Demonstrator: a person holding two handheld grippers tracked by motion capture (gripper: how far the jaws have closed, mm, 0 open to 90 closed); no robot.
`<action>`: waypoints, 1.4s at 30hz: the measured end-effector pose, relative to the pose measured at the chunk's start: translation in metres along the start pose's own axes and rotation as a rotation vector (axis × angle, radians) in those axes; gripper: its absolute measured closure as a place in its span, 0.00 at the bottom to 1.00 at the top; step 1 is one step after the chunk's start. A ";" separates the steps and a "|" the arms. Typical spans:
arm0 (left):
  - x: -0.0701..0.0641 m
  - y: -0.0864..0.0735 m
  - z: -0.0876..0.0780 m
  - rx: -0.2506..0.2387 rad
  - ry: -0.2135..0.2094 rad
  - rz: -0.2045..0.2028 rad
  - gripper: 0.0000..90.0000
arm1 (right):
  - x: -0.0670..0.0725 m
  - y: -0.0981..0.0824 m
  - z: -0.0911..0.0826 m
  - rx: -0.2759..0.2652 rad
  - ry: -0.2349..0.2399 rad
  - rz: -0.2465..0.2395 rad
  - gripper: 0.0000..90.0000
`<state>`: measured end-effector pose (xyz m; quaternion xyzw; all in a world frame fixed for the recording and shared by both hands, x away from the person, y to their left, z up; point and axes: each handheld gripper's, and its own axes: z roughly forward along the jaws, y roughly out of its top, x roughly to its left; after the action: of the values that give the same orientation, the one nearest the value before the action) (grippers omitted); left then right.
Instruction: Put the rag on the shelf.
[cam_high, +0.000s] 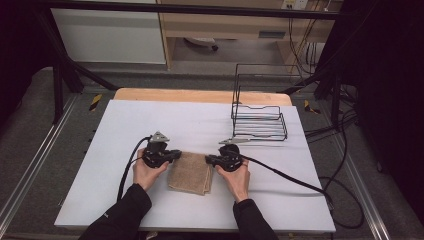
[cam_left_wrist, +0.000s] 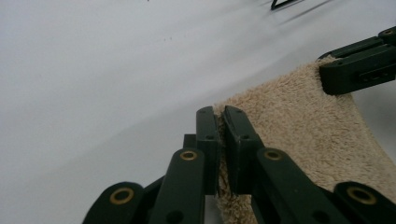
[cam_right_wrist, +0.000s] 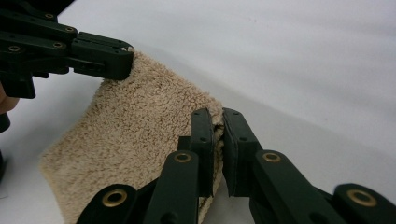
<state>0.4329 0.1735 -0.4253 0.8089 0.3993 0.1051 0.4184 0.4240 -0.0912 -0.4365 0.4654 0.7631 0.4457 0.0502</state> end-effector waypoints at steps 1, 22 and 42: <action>-0.001 0.000 -0.004 -0.011 0.001 0.006 0.94 | 0.002 0.002 -0.005 -0.016 0.017 -0.005 0.93; -0.021 0.012 -0.045 -0.143 -0.012 0.027 0.95 | 0.021 0.021 -0.041 -0.125 0.019 -0.162 0.94; -0.046 0.024 -0.060 -0.234 -0.021 0.042 0.95 | 0.029 0.027 -0.079 -0.203 0.005 -0.245 0.94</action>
<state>0.3860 0.1677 -0.3621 0.7638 0.3629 0.1514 0.5119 0.3867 -0.1147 -0.3596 0.3603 0.7652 0.5124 0.1490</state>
